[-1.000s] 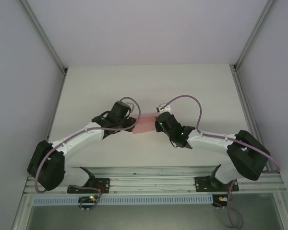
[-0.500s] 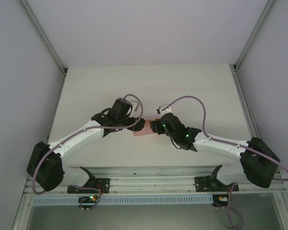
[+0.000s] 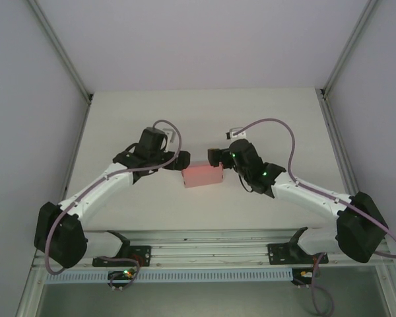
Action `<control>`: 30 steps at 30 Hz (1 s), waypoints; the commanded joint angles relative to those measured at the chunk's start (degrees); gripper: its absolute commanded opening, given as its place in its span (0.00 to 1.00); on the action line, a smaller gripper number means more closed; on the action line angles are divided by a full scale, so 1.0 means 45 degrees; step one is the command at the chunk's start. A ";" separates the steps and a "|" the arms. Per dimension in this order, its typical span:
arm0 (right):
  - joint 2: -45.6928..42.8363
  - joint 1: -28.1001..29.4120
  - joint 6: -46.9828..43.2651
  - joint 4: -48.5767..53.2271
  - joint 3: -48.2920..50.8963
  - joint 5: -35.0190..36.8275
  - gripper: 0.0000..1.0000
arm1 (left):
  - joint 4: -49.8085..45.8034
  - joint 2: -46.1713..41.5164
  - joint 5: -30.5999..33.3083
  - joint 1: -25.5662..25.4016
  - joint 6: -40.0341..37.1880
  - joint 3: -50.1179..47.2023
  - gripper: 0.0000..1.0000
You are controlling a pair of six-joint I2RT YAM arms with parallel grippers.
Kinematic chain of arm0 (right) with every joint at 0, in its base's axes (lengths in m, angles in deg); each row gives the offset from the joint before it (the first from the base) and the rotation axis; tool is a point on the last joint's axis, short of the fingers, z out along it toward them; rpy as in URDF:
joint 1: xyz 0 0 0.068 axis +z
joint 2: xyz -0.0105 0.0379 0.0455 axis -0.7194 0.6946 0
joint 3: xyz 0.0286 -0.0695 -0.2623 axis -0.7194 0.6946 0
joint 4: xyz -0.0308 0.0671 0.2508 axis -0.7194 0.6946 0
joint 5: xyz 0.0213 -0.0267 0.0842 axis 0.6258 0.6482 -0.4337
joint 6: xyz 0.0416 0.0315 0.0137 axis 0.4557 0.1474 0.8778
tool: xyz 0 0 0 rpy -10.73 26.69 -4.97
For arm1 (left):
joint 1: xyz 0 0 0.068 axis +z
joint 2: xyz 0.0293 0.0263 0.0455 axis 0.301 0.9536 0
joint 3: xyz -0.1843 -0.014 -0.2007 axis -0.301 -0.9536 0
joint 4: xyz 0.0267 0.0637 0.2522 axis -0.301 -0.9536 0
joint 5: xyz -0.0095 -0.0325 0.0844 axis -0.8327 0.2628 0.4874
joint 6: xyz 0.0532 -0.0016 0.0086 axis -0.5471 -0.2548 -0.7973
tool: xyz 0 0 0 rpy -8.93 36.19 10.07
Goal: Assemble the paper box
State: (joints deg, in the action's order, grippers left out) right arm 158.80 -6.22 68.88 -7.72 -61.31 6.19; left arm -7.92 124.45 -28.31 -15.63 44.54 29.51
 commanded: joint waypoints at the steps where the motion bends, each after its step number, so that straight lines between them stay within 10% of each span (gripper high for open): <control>1: 0.0390 -0.0278 0.0645 0.0715 0.0105 -0.0262 1.00 | -0.0317 0.0408 -0.0671 0.0104 0.0296 0.0058 1.00; 19: 0.1705 -0.0539 0.2258 0.0693 0.2061 -0.0502 1.00 | 0.1360 0.1136 -0.2355 0.0636 0.0694 -0.2622 0.96; 30: 0.1809 -0.0659 0.2162 -0.2520 0.4214 -0.1152 0.78 | 0.4851 0.1280 -0.4343 0.0842 0.1467 -0.4957 0.37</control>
State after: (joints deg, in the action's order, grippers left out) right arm 164.09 -8.56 80.11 -23.80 -46.78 1.53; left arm 16.51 127.21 -48.33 -12.37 50.84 12.55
